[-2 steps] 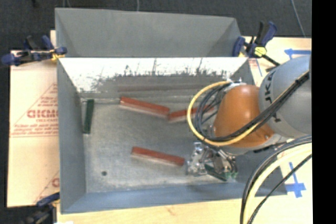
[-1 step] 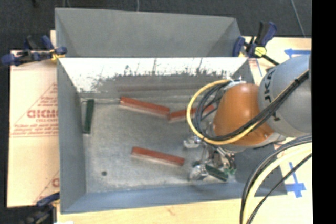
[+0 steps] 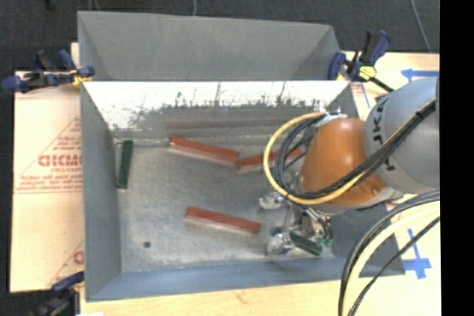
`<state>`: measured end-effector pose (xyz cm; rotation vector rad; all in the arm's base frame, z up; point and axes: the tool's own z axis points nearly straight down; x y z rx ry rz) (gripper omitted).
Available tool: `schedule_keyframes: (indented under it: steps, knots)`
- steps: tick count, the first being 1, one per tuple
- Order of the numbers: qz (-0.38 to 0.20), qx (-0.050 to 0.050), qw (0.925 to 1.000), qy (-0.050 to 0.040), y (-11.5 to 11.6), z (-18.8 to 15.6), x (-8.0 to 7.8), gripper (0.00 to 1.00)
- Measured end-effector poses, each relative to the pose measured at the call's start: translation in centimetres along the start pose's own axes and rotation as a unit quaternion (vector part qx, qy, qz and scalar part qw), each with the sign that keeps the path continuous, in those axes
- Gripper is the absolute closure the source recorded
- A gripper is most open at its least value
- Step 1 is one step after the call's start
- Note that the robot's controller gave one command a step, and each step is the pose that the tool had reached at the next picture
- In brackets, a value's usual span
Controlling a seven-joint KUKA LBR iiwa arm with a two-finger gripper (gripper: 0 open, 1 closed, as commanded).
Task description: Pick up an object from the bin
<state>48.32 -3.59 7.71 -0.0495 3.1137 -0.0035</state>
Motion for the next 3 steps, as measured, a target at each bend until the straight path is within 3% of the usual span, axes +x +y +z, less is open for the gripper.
schedule_keyframes:
  steps: [1, 2, 3]
  knots:
    - [0.102, 0.003, 0.9947, 0.0137, 5.9, -0.1, -3.1, 1.0]
    - [0.102, 0.003, 0.9947, 0.0137, 5.9, -0.2, -3.1, 1.0]
    - [0.069, 0.0, 0.9975, 0.0122, 5.6, -13.0, -3.6, 1.0]
